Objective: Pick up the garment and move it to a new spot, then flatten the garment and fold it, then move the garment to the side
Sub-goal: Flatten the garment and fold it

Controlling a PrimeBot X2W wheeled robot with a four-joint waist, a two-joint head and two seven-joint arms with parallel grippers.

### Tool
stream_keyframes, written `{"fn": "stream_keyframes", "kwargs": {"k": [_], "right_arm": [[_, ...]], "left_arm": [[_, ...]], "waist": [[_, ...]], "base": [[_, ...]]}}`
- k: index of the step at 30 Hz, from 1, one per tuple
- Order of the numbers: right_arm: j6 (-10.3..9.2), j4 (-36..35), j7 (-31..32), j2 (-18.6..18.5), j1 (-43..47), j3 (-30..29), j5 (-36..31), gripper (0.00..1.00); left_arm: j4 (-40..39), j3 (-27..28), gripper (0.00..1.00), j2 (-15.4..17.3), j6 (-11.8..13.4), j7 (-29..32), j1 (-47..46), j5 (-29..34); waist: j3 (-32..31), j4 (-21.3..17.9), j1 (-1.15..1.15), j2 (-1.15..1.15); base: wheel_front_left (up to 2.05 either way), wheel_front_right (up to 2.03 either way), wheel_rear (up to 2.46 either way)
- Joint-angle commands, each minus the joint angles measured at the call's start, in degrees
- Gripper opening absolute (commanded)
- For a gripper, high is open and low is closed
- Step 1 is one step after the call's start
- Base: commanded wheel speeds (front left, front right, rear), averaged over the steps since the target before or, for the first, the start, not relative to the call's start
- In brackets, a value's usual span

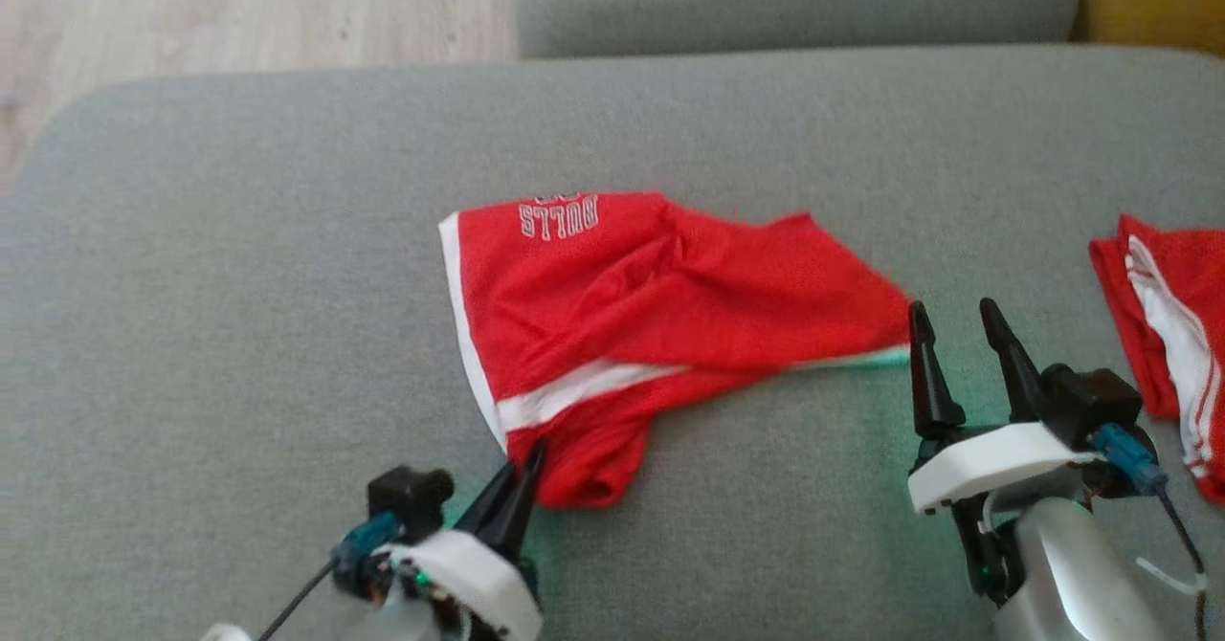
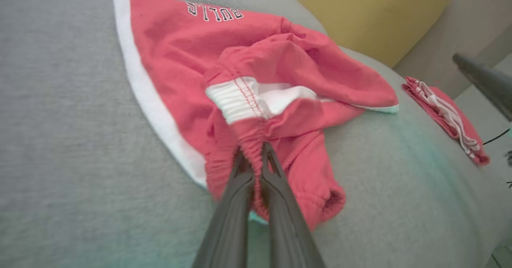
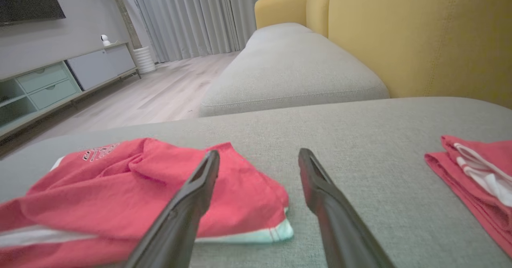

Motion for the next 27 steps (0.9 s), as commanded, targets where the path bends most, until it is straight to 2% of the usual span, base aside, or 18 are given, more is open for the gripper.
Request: {"fn": "stream_keyframes", "kwargs": {"k": [1, 2, 3, 6, 11, 13, 14, 17, 21, 27], "right_arm": [[-0.03, -1.5, -0.3, -0.1, -0.9, 1.7, 0.5, 1.0], [-0.03, -1.5, -0.3, -0.1, -0.7, 1.8, 0.6, 1.0], [-0.03, -1.5, -0.3, -0.1, -0.5, 1.9, 0.8, 1.0], [-0.03, -1.9, -0.3, -0.1, -0.2, 1.9, 1.2, 1.0], [-0.03, -4.1, -0.3, -0.1, 0.2, 1.4, 1.5, 1.0], [-0.03, -4.8, -0.3, -0.1, 0.4, 1.0, 1.4, 1.0], [-0.03, -4.8, -0.3, -0.1, 0.4, 1.0, 1.4, 1.0], [-0.03, -5.2, -0.3, -0.1, 1.0, 0.6, 0.8, 1.0], [-0.03, -3.4, -0.3, -0.1, 1.8, 1.0, 0.2, 1.0], [-0.03, -1.8, -0.3, -0.1, 1.3, 1.5, 0.0, 1.0]], "left_arm": [[-0.7, 1.5, 0.38, 1.6, 0.1, -0.3, -1.5, -0.5], [-0.1, 1.7, 0.9, 2.2, 0.1, -0.3, -1.5, -0.1], [0.4, 2.2, 1.0, 2.7, 0.1, -0.3, -1.4, 0.5], [1.0, 6.2, 1.0, 3.6, 0.8, -0.3, -0.8, 2.9], [-4.3, 18.8, 1.0, 4.0, 6.4, -0.3, 2.6, 9.8], [-8.2, 24.9, 1.0, 3.4, 8.3, -0.3, 4.8, 13.2], [-8.2, 24.9, 1.0, 3.4, 8.3, -0.3, 4.8, 13.2], [-13.4, 33.0, 1.0, 1.0, 9.7, -0.3, 8.8, 18.3], [-17.0, 39.7, 1.0, -3.0, 7.9, -0.3, 13.6, 24.0], [-16.6, 44.1, 1.0, -5.8, 4.1, -0.3, 15.7, 28.5]], "waist": [[-1.7, 0.7, 0.01, 0.0], [-2.0, 0.6, 0.01, 0.0], [-2.3, 0.5, 0.01, 0.0], [-2.7, -0.1, 0.01, 0.0], [-2.8, -1.3, 0.01, 0.0], [-2.8, -1.6, 0.01, 0.0], [-2.8, -1.6, 0.01, 0.0], [-3.0, -2.0, 0.01, 0.0], [-3.4, -2.4, 0.01, 0.0], [-3.7, -2.5, 0.01, 0.0]], "base": [[0.0, 0.0, 0.0], [0.0, 0.0, 0.0], [0.0, 0.0, 0.0], [0.0, 0.0, 0.0], [0.0, 0.0, 0.0], [0.0, 0.0, 0.0], [0.0, 0.0, 0.0], [0.0, 0.0, 0.0], [0.0, 0.0, 0.0], [0.0, 0.0, 0.0]]}}
